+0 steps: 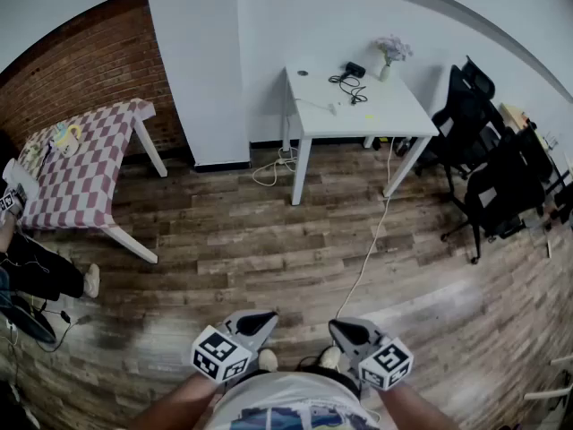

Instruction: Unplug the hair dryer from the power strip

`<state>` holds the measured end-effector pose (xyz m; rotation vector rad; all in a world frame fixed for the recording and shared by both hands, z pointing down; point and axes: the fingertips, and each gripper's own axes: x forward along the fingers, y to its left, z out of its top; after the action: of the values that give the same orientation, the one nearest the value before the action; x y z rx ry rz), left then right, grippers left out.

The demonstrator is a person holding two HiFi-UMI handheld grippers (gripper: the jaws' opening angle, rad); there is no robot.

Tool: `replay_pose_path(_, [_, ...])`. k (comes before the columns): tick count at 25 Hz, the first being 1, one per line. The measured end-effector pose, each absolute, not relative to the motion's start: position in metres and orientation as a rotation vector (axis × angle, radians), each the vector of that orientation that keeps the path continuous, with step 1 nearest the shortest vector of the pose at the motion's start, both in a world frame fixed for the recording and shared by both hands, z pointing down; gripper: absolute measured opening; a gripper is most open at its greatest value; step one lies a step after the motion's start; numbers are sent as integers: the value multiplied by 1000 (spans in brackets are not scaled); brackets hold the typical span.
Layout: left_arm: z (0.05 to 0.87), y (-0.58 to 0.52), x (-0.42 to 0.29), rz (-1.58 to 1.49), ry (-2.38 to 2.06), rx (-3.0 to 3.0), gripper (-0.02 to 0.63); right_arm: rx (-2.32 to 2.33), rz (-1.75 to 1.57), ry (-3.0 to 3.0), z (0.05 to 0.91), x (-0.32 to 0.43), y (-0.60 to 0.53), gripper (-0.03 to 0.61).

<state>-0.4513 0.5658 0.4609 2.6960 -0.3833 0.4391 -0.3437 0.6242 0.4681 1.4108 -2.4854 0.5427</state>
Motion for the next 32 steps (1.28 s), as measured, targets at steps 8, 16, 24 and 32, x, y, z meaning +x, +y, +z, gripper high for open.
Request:
replay_pose_path(8, [463, 555, -486, 415, -380, 2702, 3, 1409, 534, -2467, 474, -378, 615, -3])
replay_pose_path(16, [469, 550, -481, 412, -330, 2692, 3, 1551, 472, -2442, 459, -367, 605, -2])
replay_pose_path(24, [471, 510, -438, 432, -310, 2706, 3, 1607, 492, -2441, 467, -327, 565, 67])
replay_pose_path(32, [462, 439, -368, 495, -310, 2728, 3, 1668, 478, -2458, 456, -247, 480, 108])
